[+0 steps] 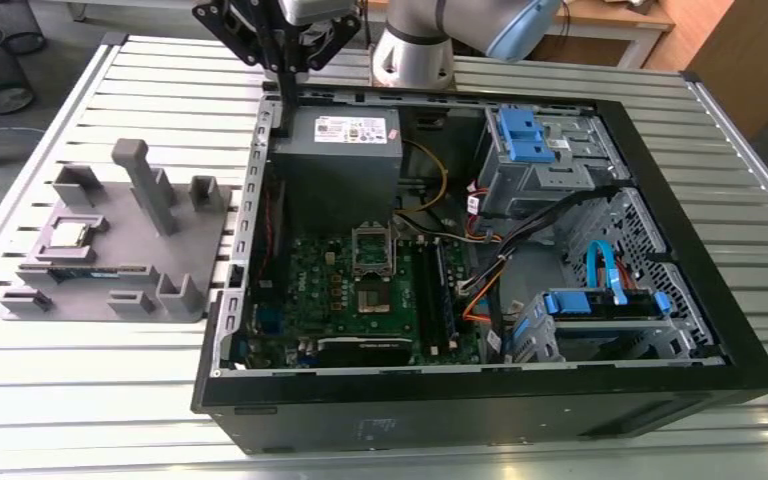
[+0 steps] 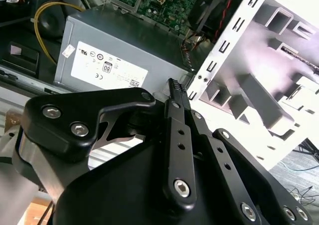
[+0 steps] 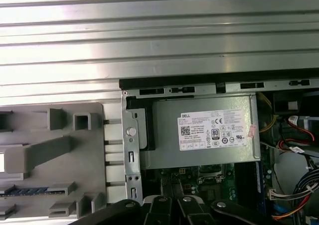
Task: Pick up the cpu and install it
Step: 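Reach for the cpu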
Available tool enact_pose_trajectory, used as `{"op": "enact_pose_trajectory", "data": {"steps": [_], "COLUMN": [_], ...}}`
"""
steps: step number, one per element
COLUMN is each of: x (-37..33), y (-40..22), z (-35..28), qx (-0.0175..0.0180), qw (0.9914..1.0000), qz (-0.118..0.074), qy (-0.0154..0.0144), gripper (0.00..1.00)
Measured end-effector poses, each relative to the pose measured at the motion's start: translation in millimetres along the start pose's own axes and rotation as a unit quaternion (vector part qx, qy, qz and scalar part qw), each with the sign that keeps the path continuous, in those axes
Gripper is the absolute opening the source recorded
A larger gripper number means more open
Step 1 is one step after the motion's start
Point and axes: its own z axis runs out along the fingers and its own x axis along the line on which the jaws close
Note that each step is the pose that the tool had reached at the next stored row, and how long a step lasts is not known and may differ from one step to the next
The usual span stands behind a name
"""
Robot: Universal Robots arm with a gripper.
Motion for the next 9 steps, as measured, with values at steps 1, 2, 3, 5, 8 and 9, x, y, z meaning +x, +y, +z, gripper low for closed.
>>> {"op": "enact_pose_trajectory", "data": {"steps": [1,2,3,5,8,9], "x": [1.5,2.8,4.2,6.6,10.3,11.5], "y": [-0.1,-0.2,-0.3,-0.5,-0.8,-0.9], "z": [0.0,-0.1,-0.1,-0.2,-0.3,-0.3], "qx": [0.0,0.0,0.0,0.0,0.0,-0.0001], "qw": [1.0,1.0,1.0,1.0,1.0,1.0], "qz": [0.0,0.0,0.0,0.0,0.0,0.0], "qy": [0.0,0.0,0.0,0.0,0.0,-0.0001], "gripper": [0.11,0.11,0.11,0.11,0.11,0.11]}}
